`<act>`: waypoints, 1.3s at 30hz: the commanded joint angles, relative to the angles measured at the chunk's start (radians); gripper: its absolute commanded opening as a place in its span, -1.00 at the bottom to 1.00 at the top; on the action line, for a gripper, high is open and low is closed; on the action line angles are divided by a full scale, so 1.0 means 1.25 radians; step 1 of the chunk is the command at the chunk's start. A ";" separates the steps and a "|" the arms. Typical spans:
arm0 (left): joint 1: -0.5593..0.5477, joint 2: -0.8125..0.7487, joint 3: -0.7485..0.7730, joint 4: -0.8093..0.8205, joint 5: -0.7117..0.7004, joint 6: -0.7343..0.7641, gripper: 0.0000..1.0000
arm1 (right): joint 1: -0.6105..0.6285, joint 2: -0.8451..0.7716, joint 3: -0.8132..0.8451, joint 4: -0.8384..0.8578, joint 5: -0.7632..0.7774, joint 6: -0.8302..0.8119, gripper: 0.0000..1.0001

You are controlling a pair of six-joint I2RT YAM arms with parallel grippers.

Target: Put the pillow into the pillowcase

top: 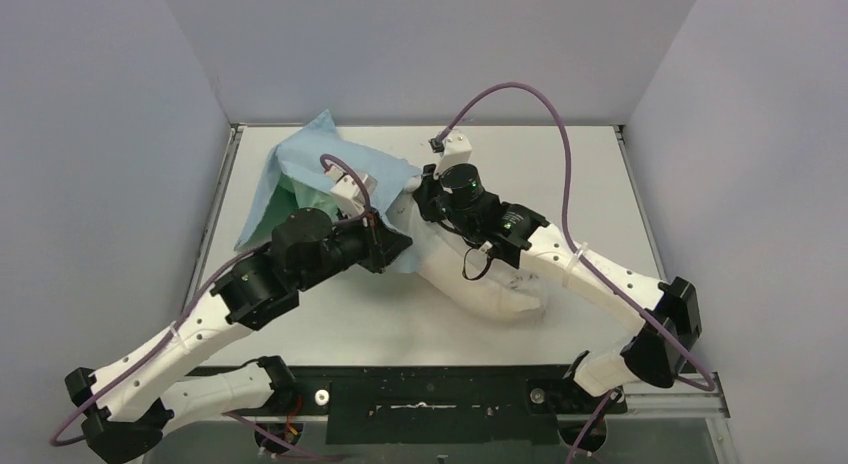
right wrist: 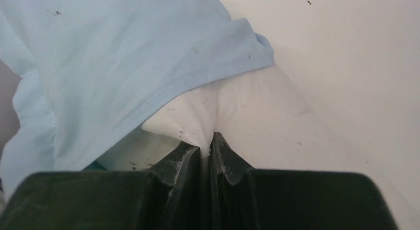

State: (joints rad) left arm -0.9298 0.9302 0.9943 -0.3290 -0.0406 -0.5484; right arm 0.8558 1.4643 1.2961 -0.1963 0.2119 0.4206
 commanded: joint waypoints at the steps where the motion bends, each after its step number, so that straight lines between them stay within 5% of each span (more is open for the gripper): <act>1: -0.015 -0.035 0.228 -0.063 0.016 0.088 -1.00 | 0.025 -0.079 0.103 -0.031 -0.074 0.080 -1.00; 8: 0.014 0.059 0.399 -0.120 -0.013 0.174 -1.00 | -0.041 -0.024 0.265 -0.088 -0.205 0.134 -1.00; 13: 0.167 0.188 0.430 -0.064 0.125 0.124 -1.00 | -0.172 0.066 0.271 -0.074 -0.286 0.160 -0.98; 17: 0.264 0.330 0.445 -0.018 0.214 0.107 -1.00 | -0.261 0.174 0.253 -0.025 -0.355 0.146 -0.54; 19: 0.294 0.388 0.484 -0.035 0.220 0.113 -0.71 | -0.315 0.248 0.308 -0.079 -0.361 0.113 -0.30; 21: 0.309 0.418 0.526 -0.075 0.202 0.145 -0.12 | -0.368 0.321 0.389 -0.181 -0.362 0.087 -0.06; 24: 0.314 0.416 0.525 -0.113 0.175 0.207 0.17 | -0.444 0.335 0.422 -0.261 -0.366 0.059 0.24; 28: 0.319 0.378 0.447 -0.122 0.130 0.271 0.26 | -0.523 0.266 0.363 -0.264 -0.362 0.071 0.61; 39: 0.320 0.384 0.188 0.054 0.066 0.397 0.25 | -0.555 0.083 0.241 -0.417 -0.061 0.073 0.96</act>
State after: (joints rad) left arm -0.5346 1.3651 1.2770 -0.4000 0.0624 -0.1261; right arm 0.1574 1.6539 1.6516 -0.6231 -0.0513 0.5312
